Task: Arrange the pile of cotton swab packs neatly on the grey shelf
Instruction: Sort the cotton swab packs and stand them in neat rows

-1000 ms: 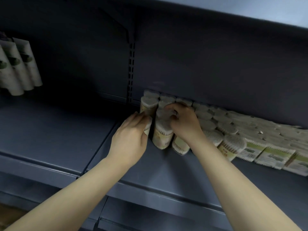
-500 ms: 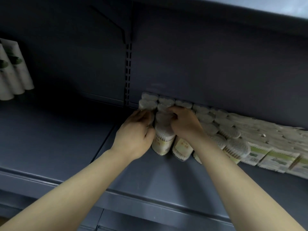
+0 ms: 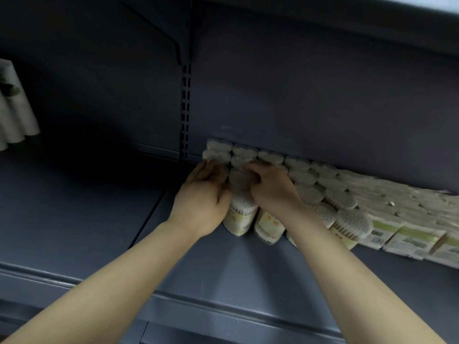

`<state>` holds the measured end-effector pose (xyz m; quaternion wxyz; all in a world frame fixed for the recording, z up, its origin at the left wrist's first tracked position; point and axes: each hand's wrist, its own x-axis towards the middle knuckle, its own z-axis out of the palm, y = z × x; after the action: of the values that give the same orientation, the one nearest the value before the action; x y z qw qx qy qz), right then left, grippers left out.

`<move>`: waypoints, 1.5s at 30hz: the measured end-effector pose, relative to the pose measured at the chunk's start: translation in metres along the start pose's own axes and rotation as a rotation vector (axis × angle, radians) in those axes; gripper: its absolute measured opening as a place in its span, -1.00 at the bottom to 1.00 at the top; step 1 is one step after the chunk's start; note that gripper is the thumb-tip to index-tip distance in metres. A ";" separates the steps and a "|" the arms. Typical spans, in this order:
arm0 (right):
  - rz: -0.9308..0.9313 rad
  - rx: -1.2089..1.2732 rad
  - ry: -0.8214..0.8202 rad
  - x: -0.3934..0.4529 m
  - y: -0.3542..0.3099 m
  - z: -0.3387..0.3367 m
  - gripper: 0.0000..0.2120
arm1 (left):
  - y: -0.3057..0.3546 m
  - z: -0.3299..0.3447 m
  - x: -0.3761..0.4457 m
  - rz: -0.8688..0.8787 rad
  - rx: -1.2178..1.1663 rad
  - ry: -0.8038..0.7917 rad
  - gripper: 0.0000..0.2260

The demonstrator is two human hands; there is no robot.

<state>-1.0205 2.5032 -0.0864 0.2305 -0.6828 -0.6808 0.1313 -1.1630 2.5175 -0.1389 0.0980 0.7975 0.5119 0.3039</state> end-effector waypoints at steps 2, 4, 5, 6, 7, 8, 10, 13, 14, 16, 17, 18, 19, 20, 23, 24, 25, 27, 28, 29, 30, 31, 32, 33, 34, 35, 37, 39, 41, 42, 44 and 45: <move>-0.001 -0.004 -0.007 0.000 0.000 -0.001 -0.56 | 0.000 0.000 0.000 -0.004 -0.029 0.011 -0.26; -0.005 -0.003 -0.010 0.000 0.000 -0.001 -0.55 | -0.002 -0.001 0.002 -0.006 -0.079 0.001 -0.21; -0.007 0.000 -0.008 0.000 -0.001 -0.001 -0.54 | -0.003 -0.001 0.003 -0.008 -0.099 -0.011 -0.20; -0.006 0.005 -0.007 0.000 -0.001 -0.001 -0.54 | -0.003 -0.002 0.004 -0.008 -0.112 -0.019 -0.20; -0.005 0.006 -0.006 0.000 -0.001 0.000 -0.54 | -0.003 -0.002 0.004 -0.009 -0.118 -0.021 -0.19; -0.004 0.002 -0.006 0.000 -0.001 0.000 -0.55 | -0.002 -0.003 0.003 -0.010 -0.117 -0.019 -0.19; -0.006 -0.007 -0.004 0.000 -0.001 -0.001 -0.57 | -0.002 -0.002 0.004 -0.008 -0.106 -0.004 -0.19; -0.020 -0.008 0.002 -0.001 -0.001 -0.001 -0.58 | -0.004 -0.001 0.006 0.007 -0.081 0.008 -0.21; -0.022 -0.003 0.005 -0.001 -0.001 -0.002 -0.57 | -0.003 -0.002 0.006 0.017 -0.068 0.010 -0.21; -0.028 0.020 0.035 -0.002 -0.002 -0.003 -0.57 | 0.002 -0.005 0.006 0.038 -0.052 0.025 -0.21; -0.032 0.031 0.066 -0.002 -0.001 -0.003 -0.57 | 0.005 -0.007 0.005 0.045 -0.055 0.032 -0.21; -0.040 0.036 0.100 -0.003 -0.001 -0.004 -0.58 | 0.008 -0.009 0.003 0.050 -0.065 0.041 -0.22; -0.049 0.035 0.125 -0.004 -0.001 -0.004 -0.59 | 0.010 -0.010 0.002 0.056 -0.073 0.050 -0.24; -0.055 0.033 0.137 -0.005 0.000 -0.005 -0.59 | 0.012 -0.010 0.001 0.064 -0.070 0.057 -0.26; -0.047 0.060 0.165 -0.009 0.004 -0.007 -0.62 | 0.018 -0.009 0.000 0.087 0.004 0.088 -0.37; -0.043 0.070 0.191 -0.010 0.006 -0.008 -0.63 | 0.021 -0.009 -0.002 0.099 0.028 0.111 -0.44; -0.037 0.074 0.222 -0.012 0.008 -0.010 -0.64 | 0.025 -0.009 -0.004 0.113 0.031 0.140 -0.51; -0.015 0.092 0.273 -0.017 0.012 -0.015 -0.67 | 0.030 -0.010 -0.009 0.139 -0.013 0.182 -0.63; -0.008 0.115 0.287 -0.020 0.013 -0.018 -0.67 | 0.034 -0.011 -0.012 0.149 -0.038 0.178 -0.65; -0.007 0.135 0.295 -0.024 0.014 -0.021 -0.67 | 0.037 -0.011 -0.015 0.156 -0.052 0.169 -0.67; -0.008 0.143 0.303 -0.028 0.015 -0.023 -0.67 | 0.040 -0.010 -0.017 0.160 -0.060 0.159 -0.67; -0.014 0.137 0.310 -0.032 0.017 -0.026 -0.67 | 0.044 -0.010 -0.019 0.159 -0.067 0.142 -0.66; -0.018 0.124 0.315 -0.035 0.020 -0.028 -0.67 | 0.049 -0.009 -0.020 0.156 -0.075 0.120 -0.65; -0.019 0.110 0.313 -0.038 0.024 -0.029 -0.67 | 0.053 -0.008 -0.022 0.157 -0.081 0.099 -0.64; -0.016 0.095 0.302 -0.041 0.028 -0.030 -0.67 | 0.056 -0.007 -0.024 0.164 -0.082 0.090 -0.63; -0.013 0.077 0.289 -0.043 0.032 -0.032 -0.67 | 0.059 -0.006 -0.025 0.171 -0.083 0.084 -0.63; 0.000 0.047 0.274 -0.050 0.039 -0.035 -0.67 | 0.065 -0.005 -0.029 0.176 -0.103 0.072 -0.63; 0.023 0.036 0.279 -0.057 0.045 -0.040 -0.68 | 0.074 -0.003 -0.033 0.175 -0.125 0.075 -0.63; 0.046 0.026 0.288 -0.066 0.052 -0.046 -0.69 | 0.084 -0.001 -0.039 0.182 -0.119 0.075 -0.65; 0.053 0.019 0.289 -0.070 0.056 -0.048 -0.69 | 0.088 0.001 -0.041 0.187 -0.123 0.072 -0.66; 0.049 0.003 0.291 -0.077 0.065 -0.052 -0.68 | 0.096 0.003 -0.045 0.190 -0.148 0.067 -0.66; 0.044 -0.005 0.293 -0.080 0.069 -0.054 -0.67 | 0.100 0.004 -0.046 0.194 -0.161 0.065 -0.66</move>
<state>-0.9369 2.4184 -0.0844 0.3225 -0.7101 -0.6250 0.0335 -1.0982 2.4322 -0.1134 0.1154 0.8225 0.4094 0.3776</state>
